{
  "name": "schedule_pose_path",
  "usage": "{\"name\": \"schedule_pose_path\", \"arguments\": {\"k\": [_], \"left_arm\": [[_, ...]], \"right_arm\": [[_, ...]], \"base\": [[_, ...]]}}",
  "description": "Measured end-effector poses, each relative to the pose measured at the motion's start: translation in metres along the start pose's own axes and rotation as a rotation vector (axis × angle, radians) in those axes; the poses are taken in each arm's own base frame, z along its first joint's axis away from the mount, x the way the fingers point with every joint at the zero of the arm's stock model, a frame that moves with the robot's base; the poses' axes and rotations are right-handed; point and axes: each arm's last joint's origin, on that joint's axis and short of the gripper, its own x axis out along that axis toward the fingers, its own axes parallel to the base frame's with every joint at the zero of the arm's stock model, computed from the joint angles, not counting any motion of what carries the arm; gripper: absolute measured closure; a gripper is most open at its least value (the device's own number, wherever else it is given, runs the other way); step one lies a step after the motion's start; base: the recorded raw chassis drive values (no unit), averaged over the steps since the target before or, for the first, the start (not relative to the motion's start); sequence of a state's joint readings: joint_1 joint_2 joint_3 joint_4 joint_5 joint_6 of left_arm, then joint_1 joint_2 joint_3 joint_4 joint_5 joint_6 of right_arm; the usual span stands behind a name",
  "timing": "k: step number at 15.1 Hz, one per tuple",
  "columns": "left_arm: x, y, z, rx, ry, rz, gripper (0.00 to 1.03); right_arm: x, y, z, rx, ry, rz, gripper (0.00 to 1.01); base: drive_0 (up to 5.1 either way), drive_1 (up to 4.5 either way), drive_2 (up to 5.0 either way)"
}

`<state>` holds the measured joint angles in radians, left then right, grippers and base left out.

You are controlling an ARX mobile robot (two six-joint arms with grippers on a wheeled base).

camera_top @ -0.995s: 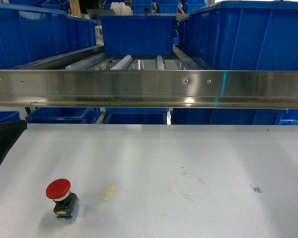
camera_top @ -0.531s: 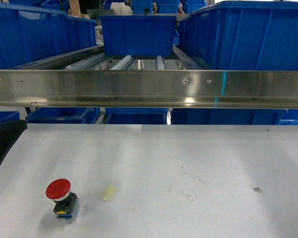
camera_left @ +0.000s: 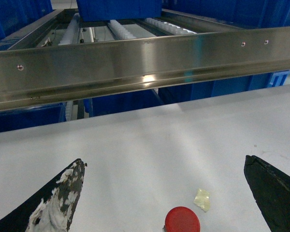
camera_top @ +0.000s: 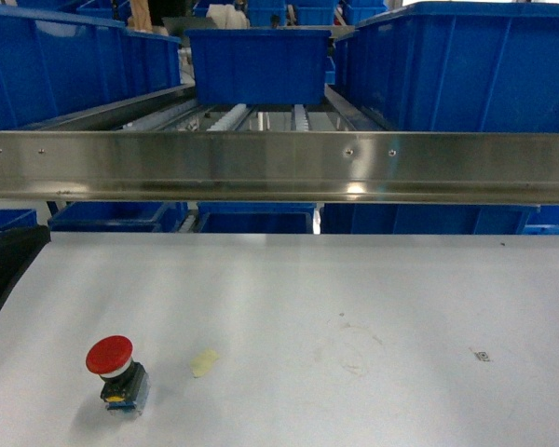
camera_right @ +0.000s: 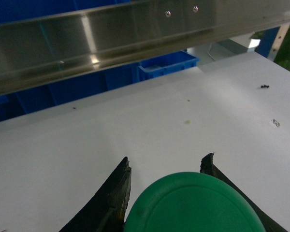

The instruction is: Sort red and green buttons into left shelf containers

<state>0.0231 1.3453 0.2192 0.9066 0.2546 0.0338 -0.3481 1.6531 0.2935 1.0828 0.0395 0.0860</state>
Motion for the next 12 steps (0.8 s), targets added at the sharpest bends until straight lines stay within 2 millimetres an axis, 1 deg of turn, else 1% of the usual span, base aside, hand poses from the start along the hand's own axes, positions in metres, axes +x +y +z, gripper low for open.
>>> {"name": "schedule_pose_path", "arguments": {"k": [1,3,5,6,7,8,10,11,12], "left_arm": [[0.000,0.000,0.000,0.000,0.000,0.000,0.05],[0.000,0.000,0.000,0.000,0.000,0.000,0.05],[0.000,0.000,0.000,0.000,0.000,0.000,0.05],[0.000,0.000,0.000,0.000,0.000,0.000,0.05],[0.000,0.000,0.000,0.000,0.000,0.000,0.05],[0.000,0.000,0.000,0.000,0.000,0.000,0.05],[0.000,0.000,0.000,0.000,0.000,0.000,0.05],[0.001,0.000,0.000,0.006,-0.006,0.009,0.05],[0.008,-0.004,-0.007,0.020,0.020,0.002,0.05]], "right_arm": [[-0.017,-0.001,0.009,0.010,-0.022,0.041,0.63],[-0.043,-0.008,0.022,0.018,-0.089,0.056,0.63],[-0.066,-0.014,0.023,0.012,-0.094,0.095,0.63],[-0.079,-0.014,0.022,-0.002,-0.101,0.125,0.63],[-0.087,-0.011,0.022,-0.027,-0.132,0.154,0.63],[-0.087,-0.008,0.020,-0.058,-0.145,0.172,0.63],[-0.082,-0.009,0.010,-0.067,-0.067,0.166,0.63],[-0.083,-0.009,0.011,-0.071,-0.082,0.165,0.63],[-0.084,-0.008,0.013,-0.074,-0.094,0.164,0.63]], "base": [[0.0,0.00,0.0],[0.0,0.00,0.0],[0.0,0.00,0.0],[0.0,0.00,0.0],[0.0,0.00,0.0],[0.0,0.00,0.0],[0.0,0.00,0.0],[0.0,0.00,0.0],[0.0,0.00,0.0]]}}
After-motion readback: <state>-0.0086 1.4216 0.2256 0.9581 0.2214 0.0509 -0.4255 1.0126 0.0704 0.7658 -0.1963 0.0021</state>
